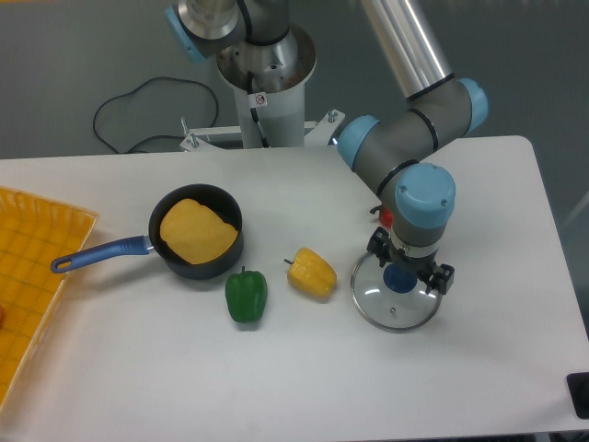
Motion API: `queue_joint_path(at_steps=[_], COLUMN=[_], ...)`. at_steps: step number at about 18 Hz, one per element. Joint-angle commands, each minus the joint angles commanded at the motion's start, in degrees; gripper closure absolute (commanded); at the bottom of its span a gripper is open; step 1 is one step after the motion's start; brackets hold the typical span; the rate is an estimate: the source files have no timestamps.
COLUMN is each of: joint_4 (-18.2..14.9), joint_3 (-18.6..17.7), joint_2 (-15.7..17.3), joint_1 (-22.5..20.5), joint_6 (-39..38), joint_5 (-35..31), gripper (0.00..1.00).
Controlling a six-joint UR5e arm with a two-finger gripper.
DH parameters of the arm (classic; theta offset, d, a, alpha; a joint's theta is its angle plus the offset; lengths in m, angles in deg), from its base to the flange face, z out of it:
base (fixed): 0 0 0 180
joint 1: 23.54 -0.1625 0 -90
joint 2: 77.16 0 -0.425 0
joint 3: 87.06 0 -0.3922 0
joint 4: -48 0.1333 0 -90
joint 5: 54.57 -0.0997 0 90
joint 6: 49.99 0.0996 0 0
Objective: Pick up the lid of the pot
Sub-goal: 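Close the gripper around the blue knob of the glass lid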
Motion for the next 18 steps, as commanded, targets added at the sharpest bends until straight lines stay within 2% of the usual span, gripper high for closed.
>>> queue_joint_path(at_steps=[10, 18], joint_4=[0.9, 0.7], joint_3=[1.9, 1.1], joint_2=[-1.4, -1.6], joint_1=[1.0, 1.6], joint_6=[2.2, 1.7], joint_5=[0.4, 0.3], gripper=[0.0, 0.0])
